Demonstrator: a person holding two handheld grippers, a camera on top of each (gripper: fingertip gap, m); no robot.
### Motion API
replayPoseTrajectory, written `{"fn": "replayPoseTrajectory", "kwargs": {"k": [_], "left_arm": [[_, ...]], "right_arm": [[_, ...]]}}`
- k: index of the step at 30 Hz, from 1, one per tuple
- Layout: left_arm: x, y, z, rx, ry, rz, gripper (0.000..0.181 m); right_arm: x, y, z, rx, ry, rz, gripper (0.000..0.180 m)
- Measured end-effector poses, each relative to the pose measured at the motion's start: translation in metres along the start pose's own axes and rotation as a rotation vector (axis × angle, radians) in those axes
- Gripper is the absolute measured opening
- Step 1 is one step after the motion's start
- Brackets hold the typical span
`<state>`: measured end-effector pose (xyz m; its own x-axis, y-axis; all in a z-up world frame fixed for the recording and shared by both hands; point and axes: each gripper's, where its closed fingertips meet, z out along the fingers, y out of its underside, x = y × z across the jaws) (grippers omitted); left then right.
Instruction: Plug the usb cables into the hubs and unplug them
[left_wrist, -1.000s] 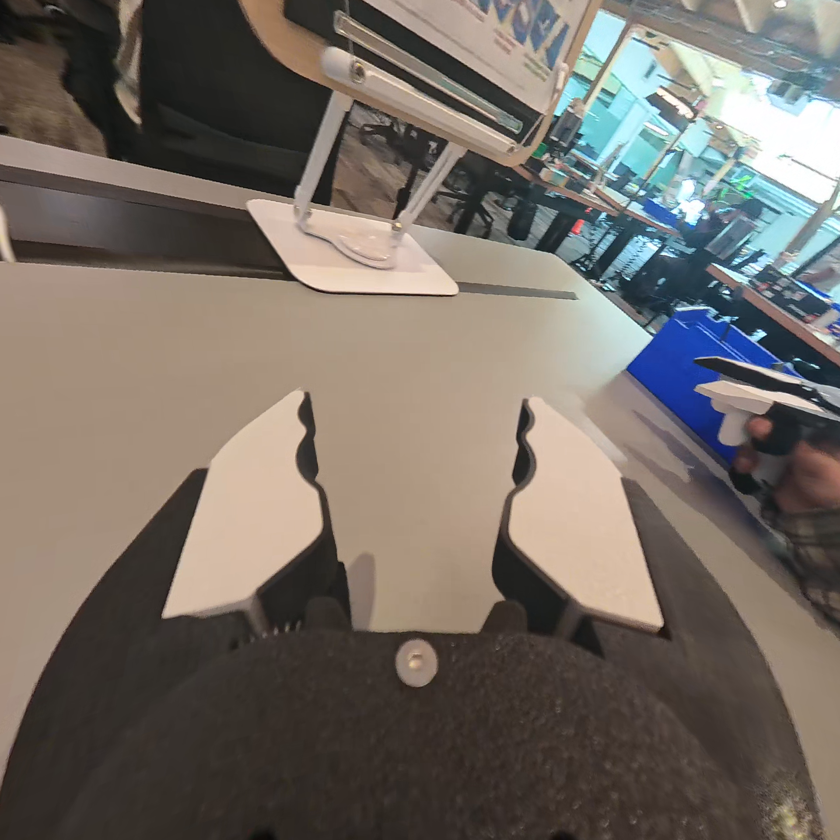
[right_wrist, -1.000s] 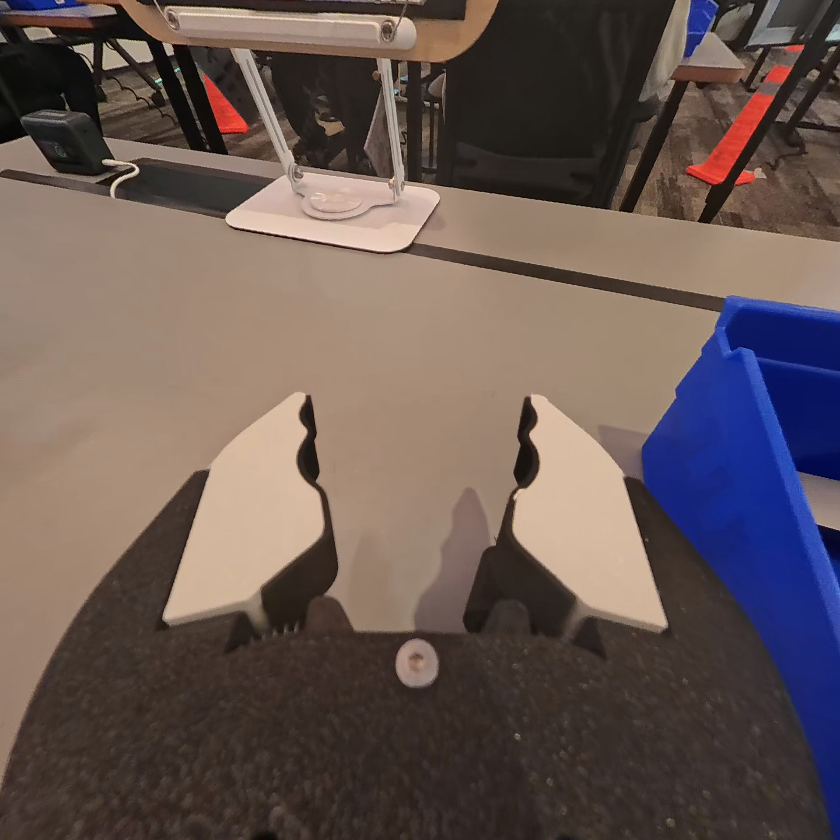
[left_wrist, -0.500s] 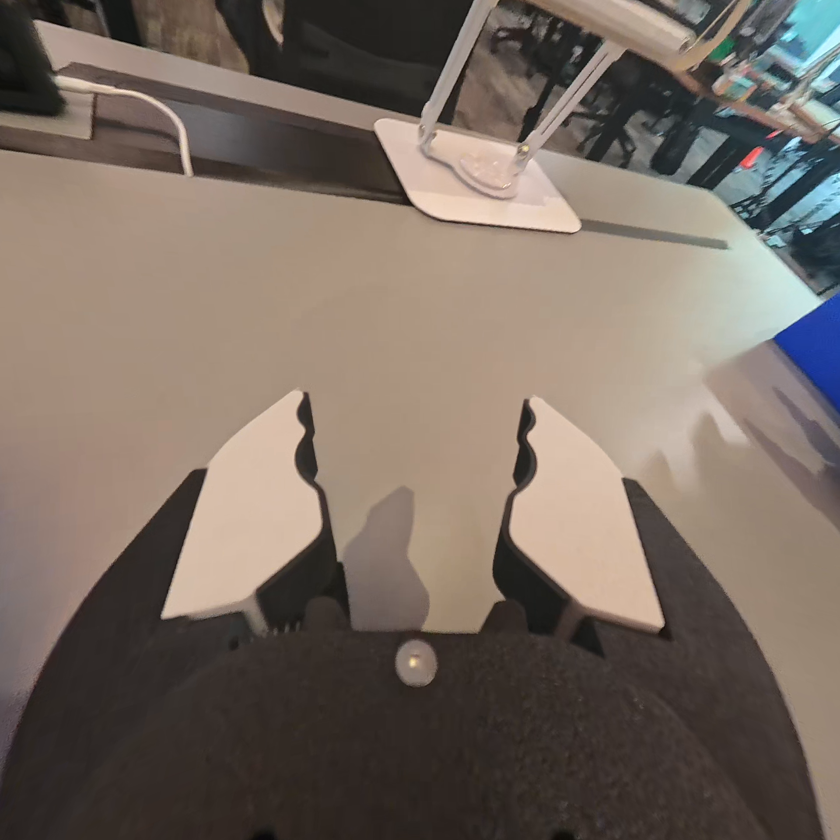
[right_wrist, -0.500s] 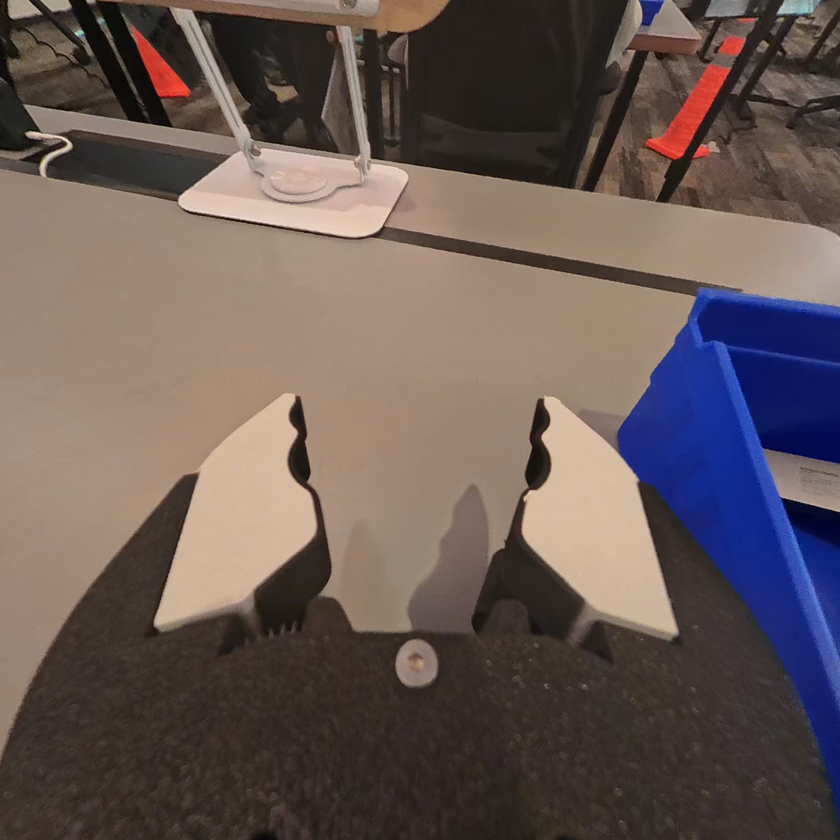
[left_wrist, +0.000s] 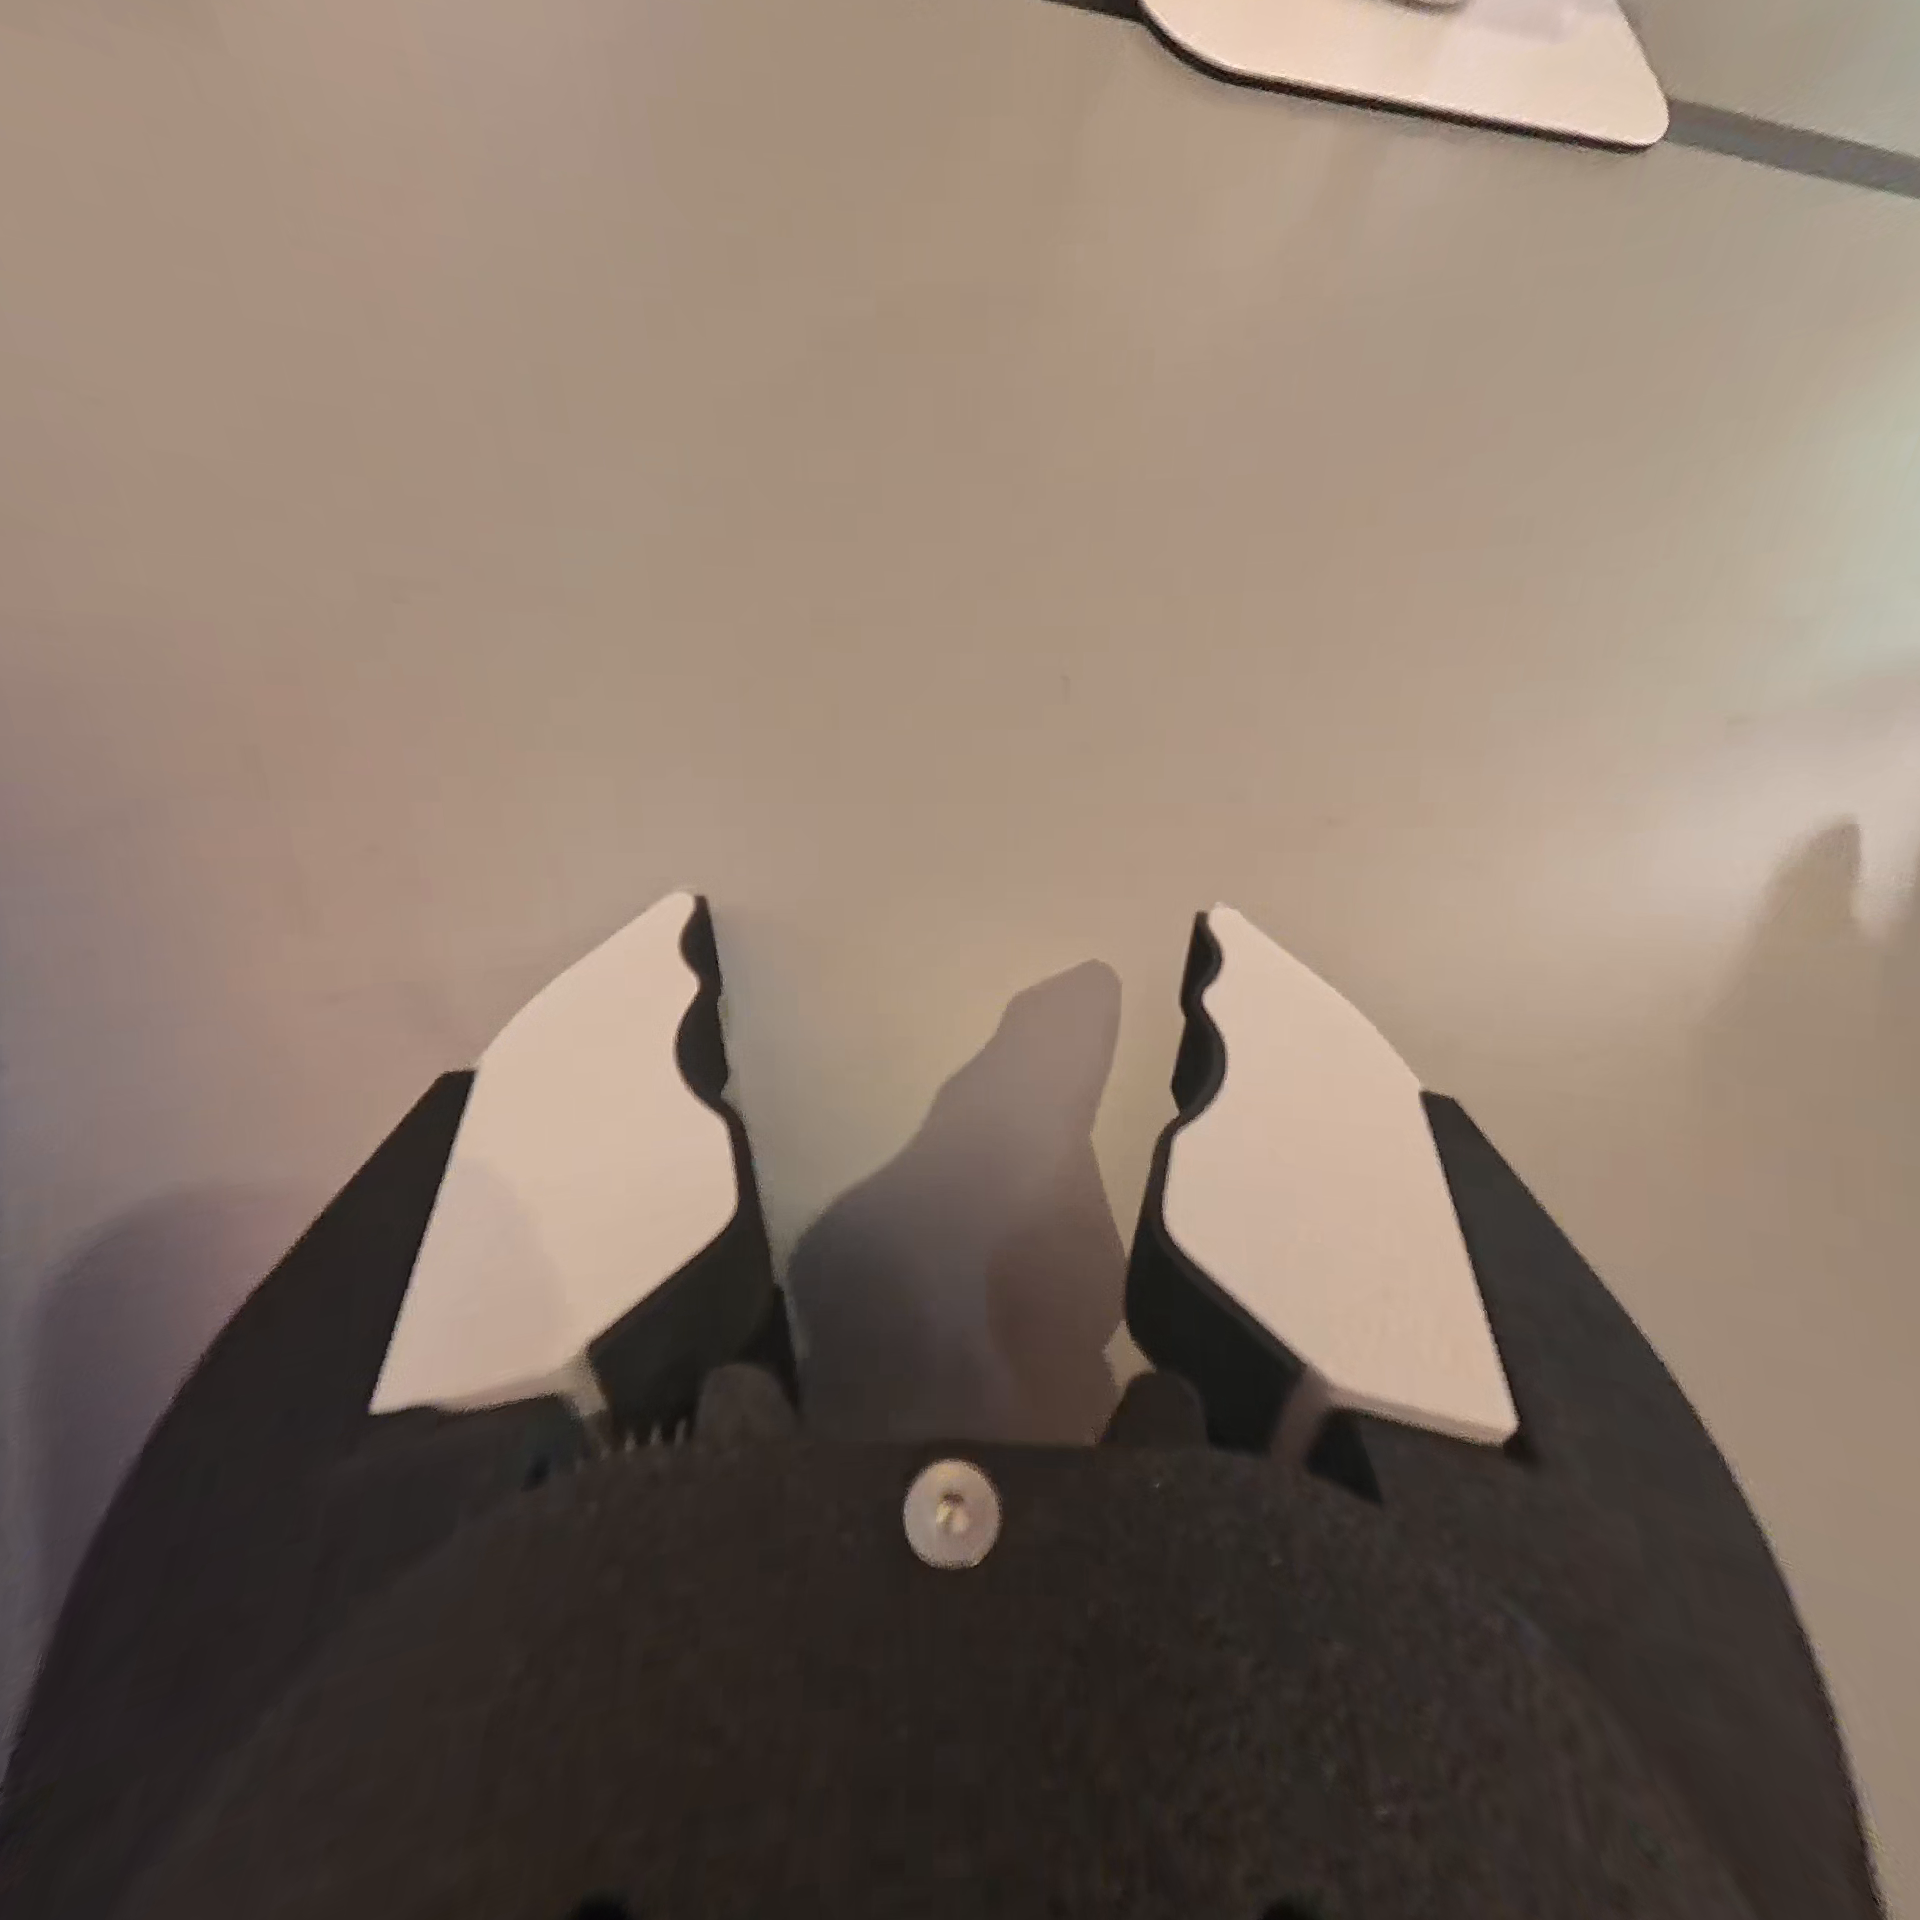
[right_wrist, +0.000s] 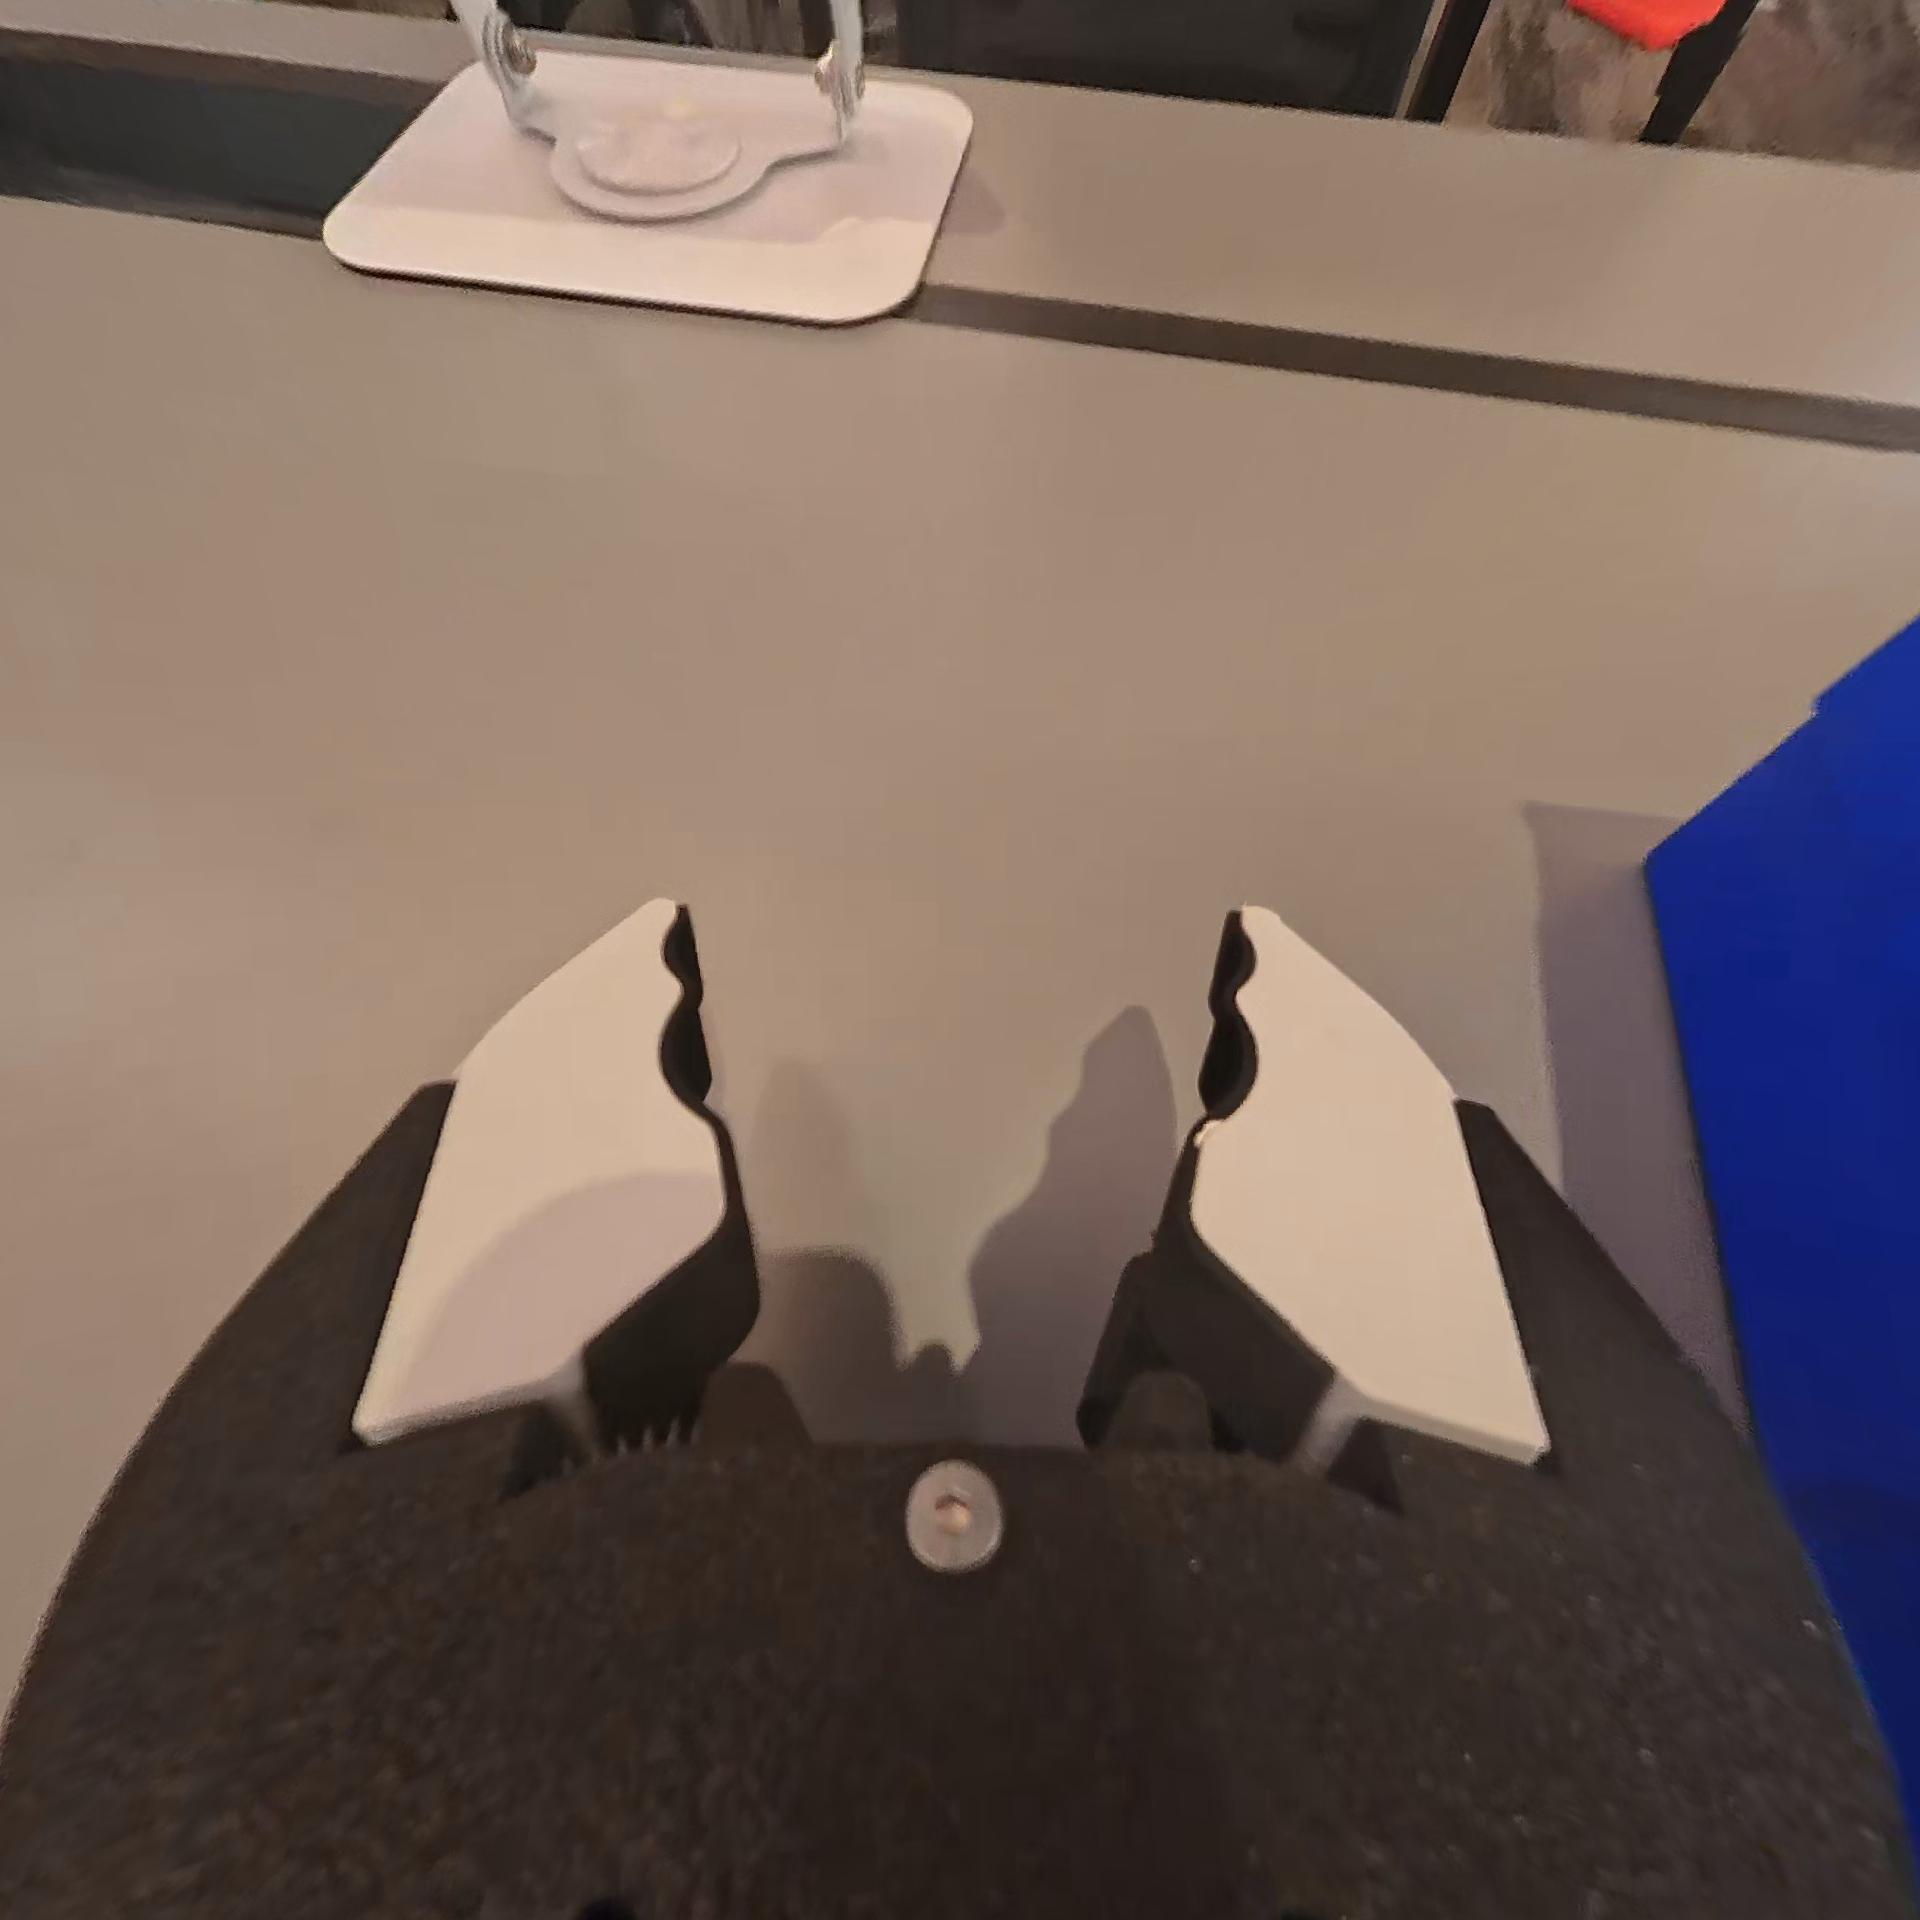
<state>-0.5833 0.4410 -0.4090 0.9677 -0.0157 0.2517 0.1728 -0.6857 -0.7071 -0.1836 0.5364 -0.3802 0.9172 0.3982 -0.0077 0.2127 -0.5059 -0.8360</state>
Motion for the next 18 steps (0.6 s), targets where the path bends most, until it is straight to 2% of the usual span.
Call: {"fn": "replayPoseTrajectory", "kwargs": {"k": [8,14,18], "left_arm": [[-0.003,0.001,0.002,-0.008,-0.046,0.022,0.084],[-0.009,0.002,0.004,-0.015,-0.118,0.026,0.073],[-0.01,0.002,0.004,-0.014,-0.13,0.024,0.073]], "right_arm": [[-0.009,0.019,0.014,-0.085,-0.022,0.044,0.093],[-0.013,0.029,0.018,-0.155,-0.049,0.053,0.093],[-0.015,0.037,0.02,-0.205,-0.065,0.055,0.093]]}}
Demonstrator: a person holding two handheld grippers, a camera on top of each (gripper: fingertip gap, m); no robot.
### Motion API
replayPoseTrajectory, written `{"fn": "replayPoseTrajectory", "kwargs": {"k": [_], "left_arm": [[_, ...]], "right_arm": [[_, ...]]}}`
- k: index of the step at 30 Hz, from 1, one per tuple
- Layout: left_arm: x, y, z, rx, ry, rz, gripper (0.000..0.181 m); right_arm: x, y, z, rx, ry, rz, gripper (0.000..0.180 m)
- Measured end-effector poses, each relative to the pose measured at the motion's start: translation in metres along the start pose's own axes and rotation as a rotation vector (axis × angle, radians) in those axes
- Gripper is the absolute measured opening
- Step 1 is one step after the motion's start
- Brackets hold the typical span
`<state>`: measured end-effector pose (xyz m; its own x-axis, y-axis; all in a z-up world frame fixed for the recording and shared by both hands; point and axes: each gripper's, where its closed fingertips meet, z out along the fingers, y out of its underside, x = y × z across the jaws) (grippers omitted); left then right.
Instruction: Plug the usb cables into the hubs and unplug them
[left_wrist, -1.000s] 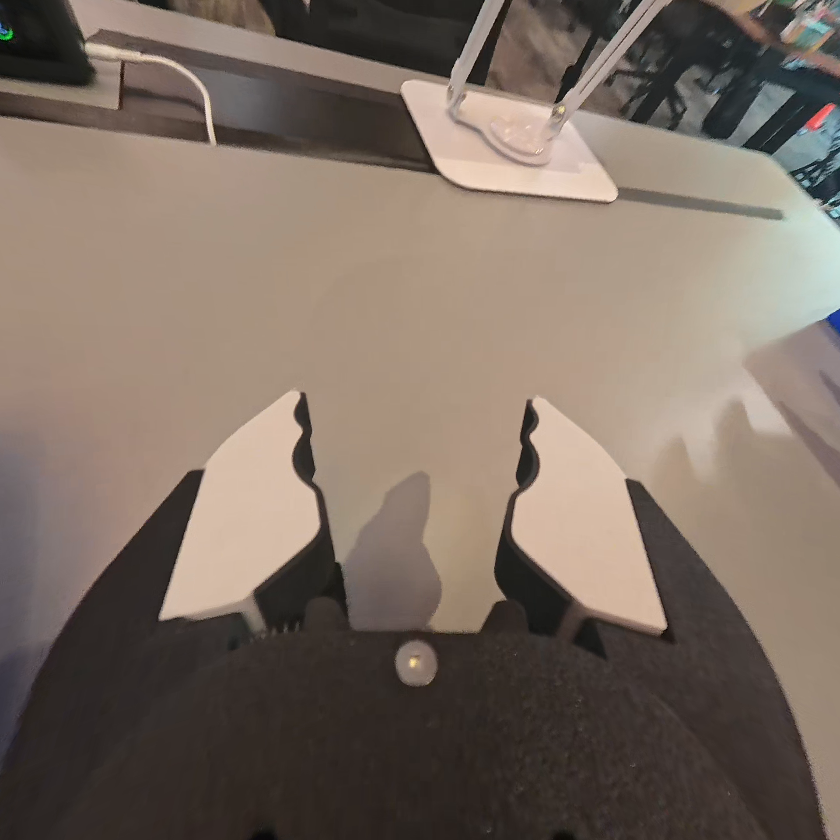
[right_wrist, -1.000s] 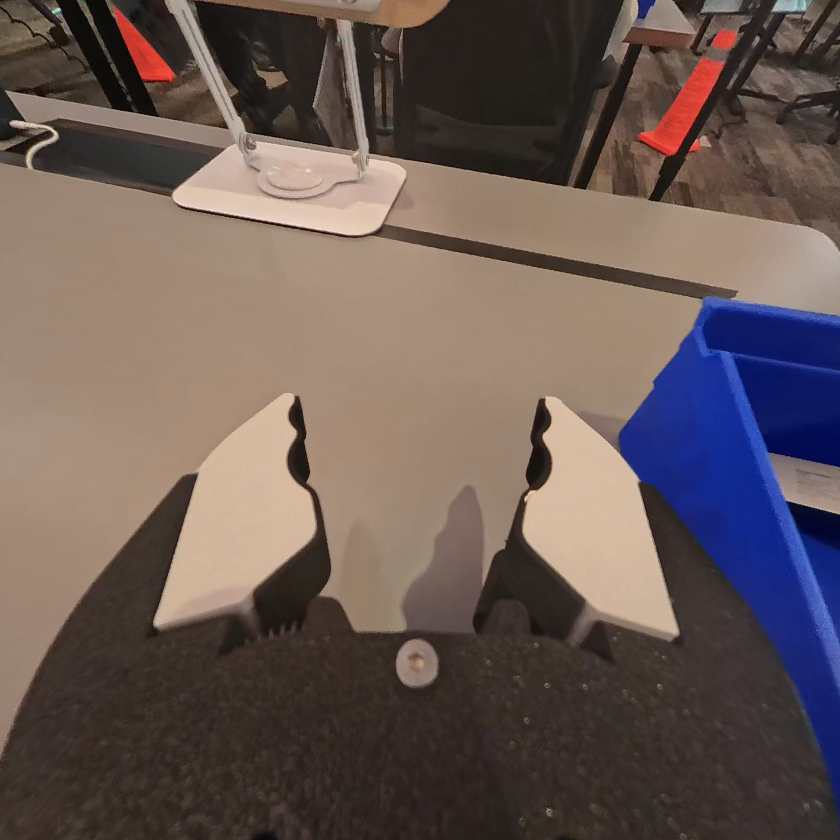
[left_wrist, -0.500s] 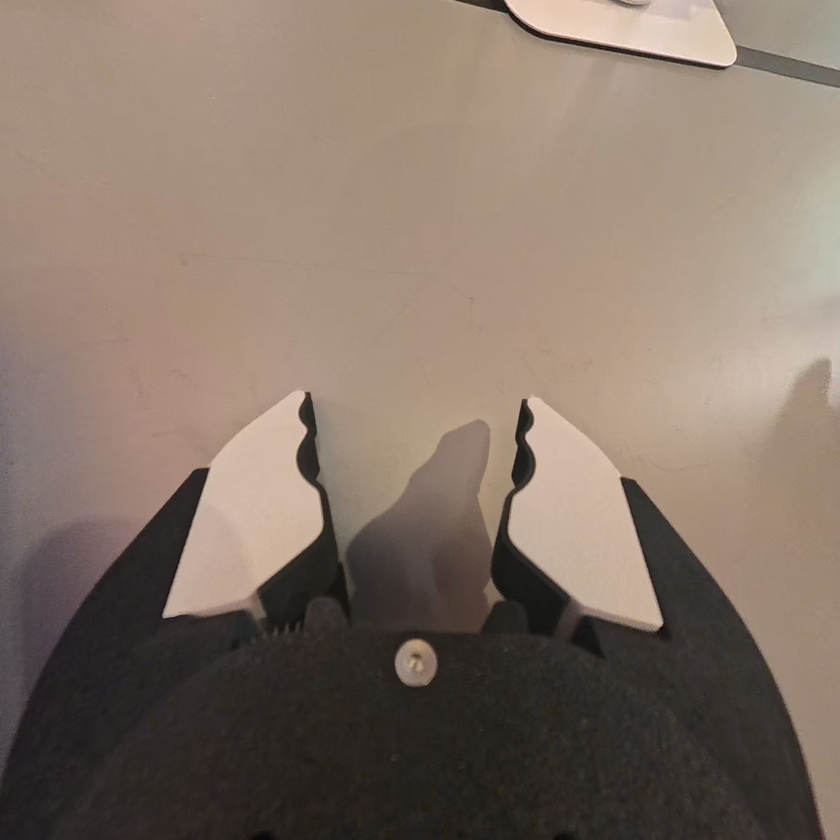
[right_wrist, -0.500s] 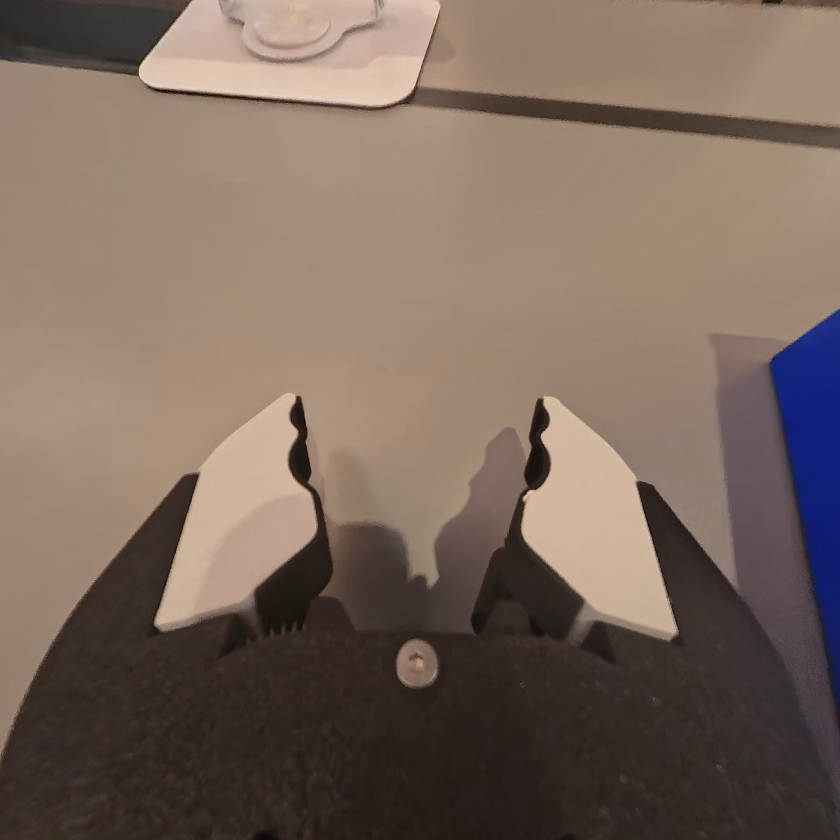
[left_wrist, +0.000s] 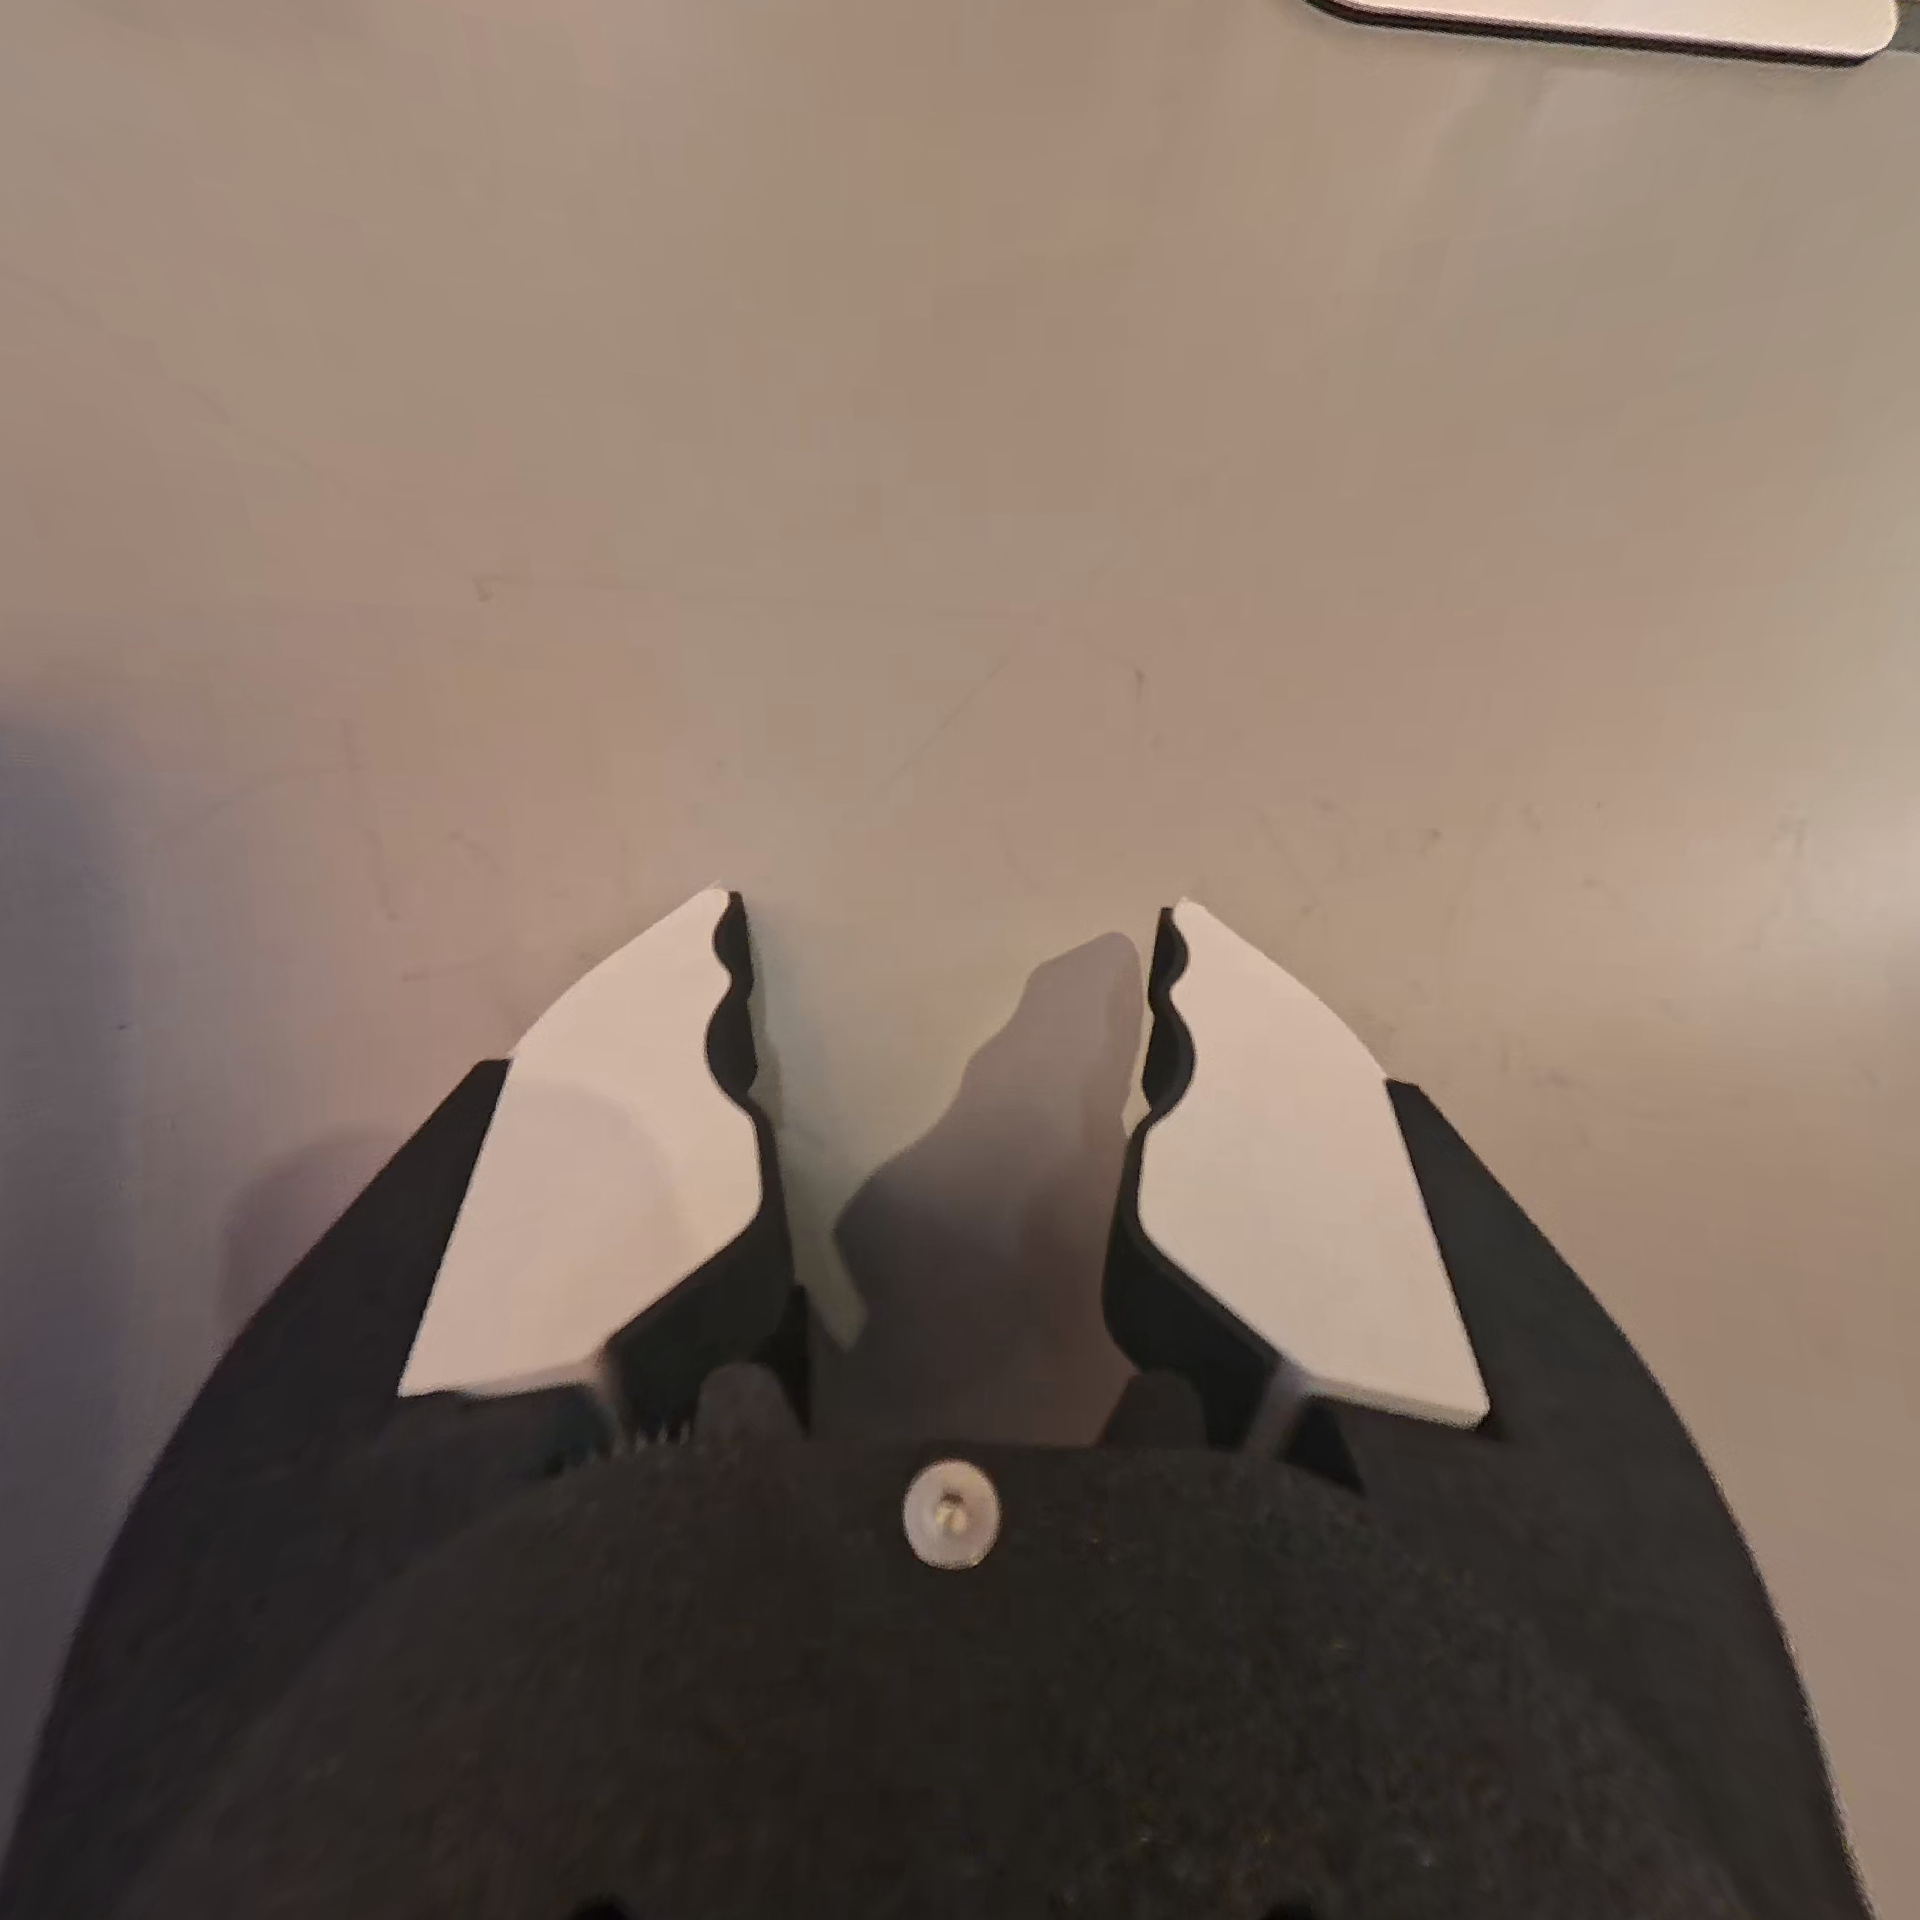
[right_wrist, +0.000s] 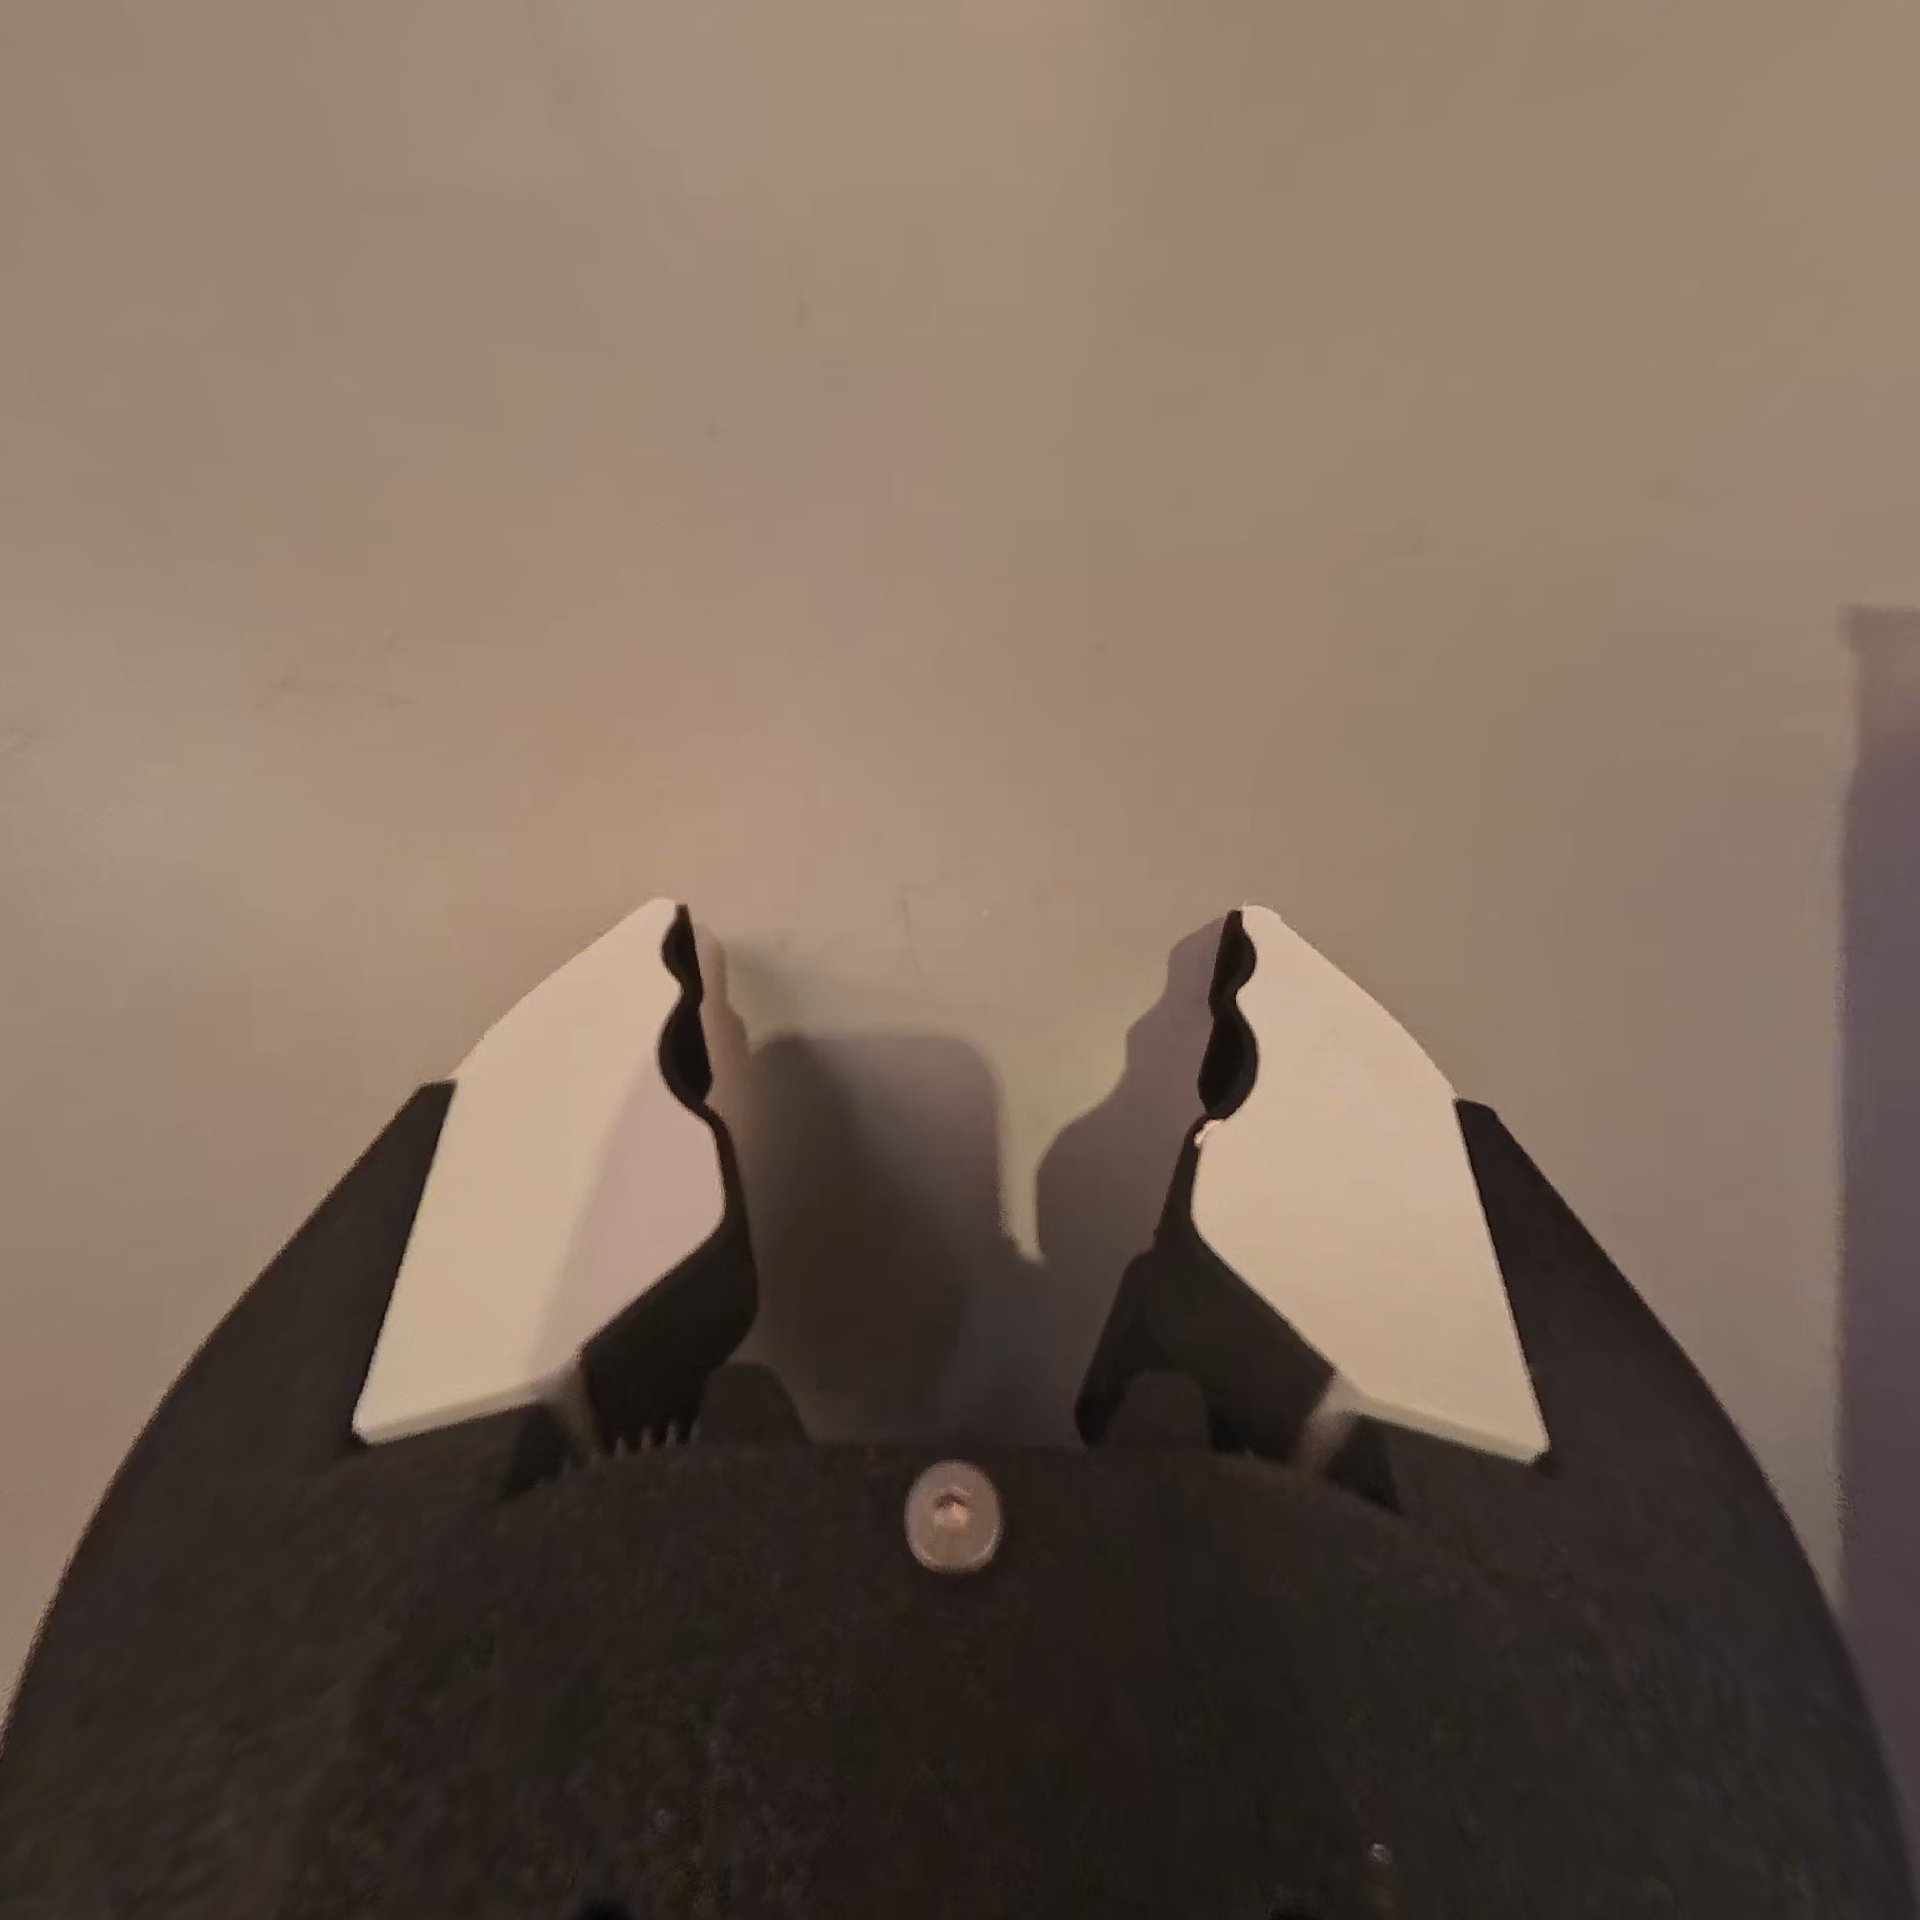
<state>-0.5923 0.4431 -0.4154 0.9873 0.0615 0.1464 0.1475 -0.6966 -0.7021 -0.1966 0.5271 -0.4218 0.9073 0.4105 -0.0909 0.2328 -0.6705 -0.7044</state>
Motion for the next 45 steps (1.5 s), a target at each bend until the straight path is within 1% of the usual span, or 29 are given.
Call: {"fn": "replayPoseTrajectory", "kwargs": {"k": [2,3,4,6,8,11,13,19,21,24,26,28,45], "left_arm": [[-0.004,0.0,0.0,0.0,-0.032,-0.008,0.063],[-0.004,0.0,0.0,0.001,-0.031,-0.012,0.061],[-0.002,0.0,-0.001,0.002,-0.019,-0.012,0.061],[0.001,0.0,-0.001,0.003,0.001,-0.009,0.071],[-0.001,0.001,0.0,0.001,-0.02,-0.008,0.067],[0.0,0.001,0.0,-0.002,-0.02,0.0,0.071],[0.0,0.001,0.0,-0.002,-0.025,-0.002,0.068],[0.004,0.003,0.0,-0.01,-0.016,0.023,0.076],[0.004,0.005,-0.001,-0.02,-0.037,0.046,0.076],[0.003,0.01,-0.002,-0.041,-0.095,0.116,0.075],[0.002,0.01,-0.002,-0.041,-0.096,0.099,0.074],[0.001,0.009,-0.002,-0.039,-0.104,0.087,0.07],[0.001,0.011,-0.003,-0.037,-0.119,0.068,0.072]], "right_arm": [[0.0,0.001,0.001,-0.006,0.012,-0.011,0.093],[0.003,0.001,0.001,-0.011,0.044,-0.011,0.088],[0.008,0.002,0.002,-0.019,0.094,-0.011,0.082],[0.011,0.002,0.001,-0.023,0.146,-0.013,0.084],[0.011,0.003,0.001,-0.025,0.151,0.008,0.084],[0.013,0.004,0.001,-0.027,0.169,0.035,0.088],[0.013,0.005,0.0,-0.027,0.174,0.045,0.087],[0.012,0.005,0.0,-0.026,0.172,0.046,0.087],[0.01,0.005,0.001,-0.03,0.16,0.033,0.091],[0.01,0.005,0.001,-0.03,0.16,0.034,0.091],[0.01,0.005,0.001,-0.03,0.16,0.034,0.091],[0.01,0.005,0.001,-0.03,0.162,0.035,0.091],[0.011,0.006,0.0,-0.03,0.169,0.043,0.093]]}}
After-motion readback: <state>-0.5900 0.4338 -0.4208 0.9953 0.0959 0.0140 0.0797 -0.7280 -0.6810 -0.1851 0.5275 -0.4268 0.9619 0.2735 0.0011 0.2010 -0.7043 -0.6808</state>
